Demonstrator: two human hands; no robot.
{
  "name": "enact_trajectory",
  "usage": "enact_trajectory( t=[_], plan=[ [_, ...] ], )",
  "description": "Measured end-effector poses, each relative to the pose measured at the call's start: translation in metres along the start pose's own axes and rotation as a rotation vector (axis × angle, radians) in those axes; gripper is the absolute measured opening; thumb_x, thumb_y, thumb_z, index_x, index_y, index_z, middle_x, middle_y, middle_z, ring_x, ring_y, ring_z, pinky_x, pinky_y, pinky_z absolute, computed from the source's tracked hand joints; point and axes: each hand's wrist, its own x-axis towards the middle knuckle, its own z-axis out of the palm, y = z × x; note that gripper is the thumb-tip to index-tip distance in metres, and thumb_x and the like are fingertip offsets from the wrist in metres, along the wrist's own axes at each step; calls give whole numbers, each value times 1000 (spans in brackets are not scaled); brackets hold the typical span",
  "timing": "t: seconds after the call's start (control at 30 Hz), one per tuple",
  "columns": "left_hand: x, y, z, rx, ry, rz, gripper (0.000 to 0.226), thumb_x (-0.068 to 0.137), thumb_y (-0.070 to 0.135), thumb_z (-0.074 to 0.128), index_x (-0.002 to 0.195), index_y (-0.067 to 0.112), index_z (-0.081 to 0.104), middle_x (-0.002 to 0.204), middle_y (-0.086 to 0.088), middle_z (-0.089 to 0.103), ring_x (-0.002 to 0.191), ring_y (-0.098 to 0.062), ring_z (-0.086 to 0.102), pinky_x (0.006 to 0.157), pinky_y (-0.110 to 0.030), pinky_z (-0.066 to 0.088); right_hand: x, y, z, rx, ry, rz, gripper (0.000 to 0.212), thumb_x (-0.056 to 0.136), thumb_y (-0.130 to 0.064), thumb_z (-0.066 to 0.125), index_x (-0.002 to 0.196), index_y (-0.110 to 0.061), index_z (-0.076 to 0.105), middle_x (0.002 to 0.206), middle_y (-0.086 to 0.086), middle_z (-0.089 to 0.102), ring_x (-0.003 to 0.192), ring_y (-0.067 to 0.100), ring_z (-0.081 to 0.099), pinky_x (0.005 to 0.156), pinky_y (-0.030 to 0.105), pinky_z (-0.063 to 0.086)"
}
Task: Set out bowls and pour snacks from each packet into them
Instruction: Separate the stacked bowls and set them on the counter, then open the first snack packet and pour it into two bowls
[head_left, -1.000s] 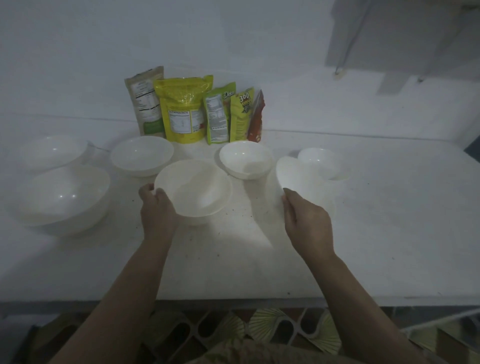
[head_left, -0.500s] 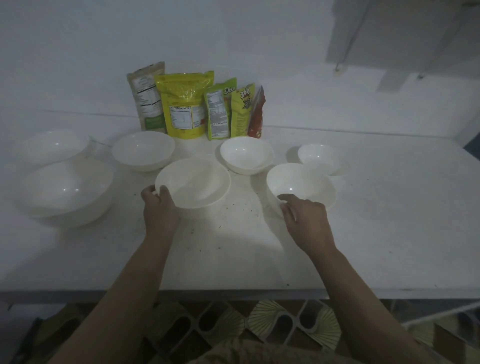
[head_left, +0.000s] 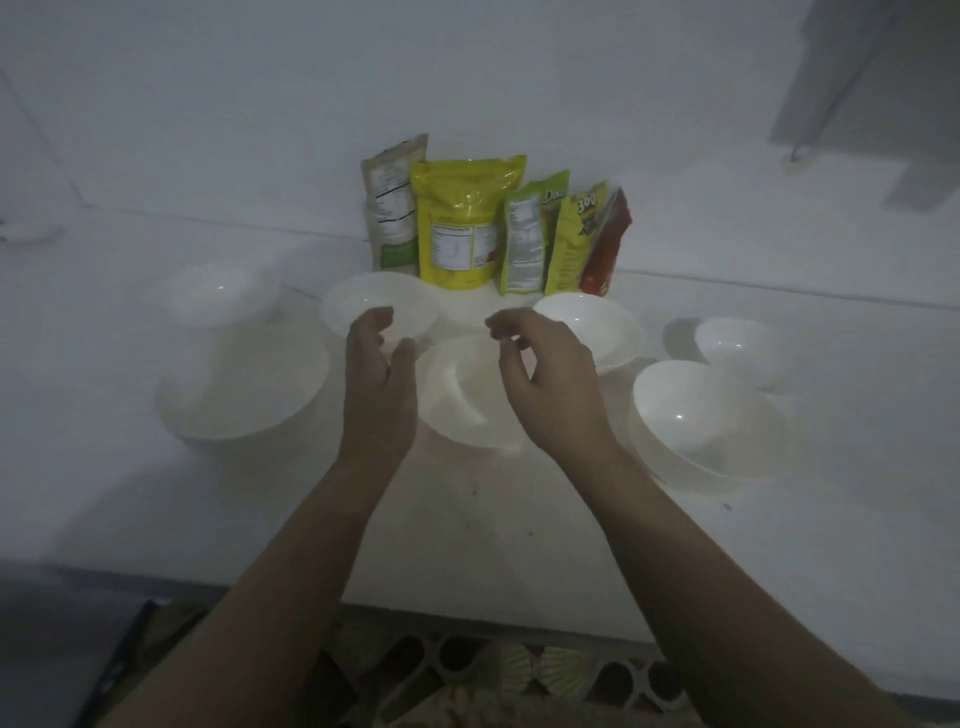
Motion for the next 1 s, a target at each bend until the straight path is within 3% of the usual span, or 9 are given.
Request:
enact_trajectory(
  t=[0.13, 0.3, 0.43, 0.5, 0.6, 0.8, 0.9, 0.93, 1.0],
  plan=[
    [65, -6, -20, -62, -19, 12, 31, 86, 27, 44, 117, 25, 43, 126, -3, 50, 112, -17, 49, 100, -28, 38, 57, -18, 49, 57, -31, 3, 23, 91, -6, 53, 110, -9, 66, 106, 1, 69, 93, 18, 61, 78, 19, 37],
    [156, -25, -44, -64, -77, -66, 27, 98, 15, 46, 125, 11, 47, 125, -7, 52, 102, -13, 49, 87, -20, 39, 133, -24, 118, 139, -50, 198, 25, 93, -5, 50, 115, -6, 62, 114, 4, 66, 97, 18, 59, 81, 24, 41],
    [229, -53, -57, -33, -169, -163, 22, 99, 26, 44, 119, 20, 51, 120, -4, 55, 116, -26, 51, 100, -42, 41, 179, -14, 174, 198, -83, 440, 37, 97, -13, 47, 134, -9, 50, 134, 8, 56, 121, 23, 52, 88, 22, 36],
    [258, -68, -53, -30, -237, -216, 18, 99, 29, 42, 114, 22, 50, 119, -6, 54, 119, -28, 50, 102, -43, 40, 195, -8, 199, 253, -60, 526, 39, 98, -16, 47, 136, -8, 46, 130, 9, 55, 120, 25, 51, 91, 28, 39],
    [287, -81, -36, -53, -380, -291, 31, 101, 37, 35, 123, 20, 47, 130, -5, 51, 121, -28, 47, 110, -47, 35, 211, 3, 231, 257, -23, 535, 45, 97, -20, 51, 139, -7, 43, 130, 10, 57, 118, 25, 53, 81, 21, 36],
    [329, -111, -1, -106, -480, -424, 48, 103, 41, 24, 142, 17, 41, 145, 2, 42, 133, -23, 39, 116, -41, 28, 235, 19, 268, 378, 163, 564, 46, 99, -25, 42, 141, -7, 39, 135, 11, 52, 122, 23, 49, 93, 20, 33],
    [336, -117, 17, -214, -559, -443, 35, 105, 29, 22, 125, 20, 50, 111, 9, 58, 99, -5, 57, 88, -13, 43, 240, 29, 285, 386, 212, 522, 45, 98, -26, 37, 139, -8, 42, 131, 9, 53, 125, 25, 48, 103, 25, 35],
    [337, -117, 23, -238, -602, -435, 38, 105, 25, 21, 123, 16, 54, 105, 5, 62, 89, -3, 58, 82, -16, 48, 242, 32, 290, 353, 204, 514, 47, 100, -28, 36, 143, -9, 39, 137, 9, 51, 130, 24, 46, 108, 29, 34],
    [339, -118, 28, -263, -649, -389, 45, 104, 24, 21, 126, 11, 58, 117, -6, 66, 99, -10, 63, 98, -28, 46, 245, 39, 296, 285, 162, 515, 54, 102, -31, 34, 151, -10, 29, 152, 10, 40, 140, 23, 37, 117, 37, 27]
  ],
)
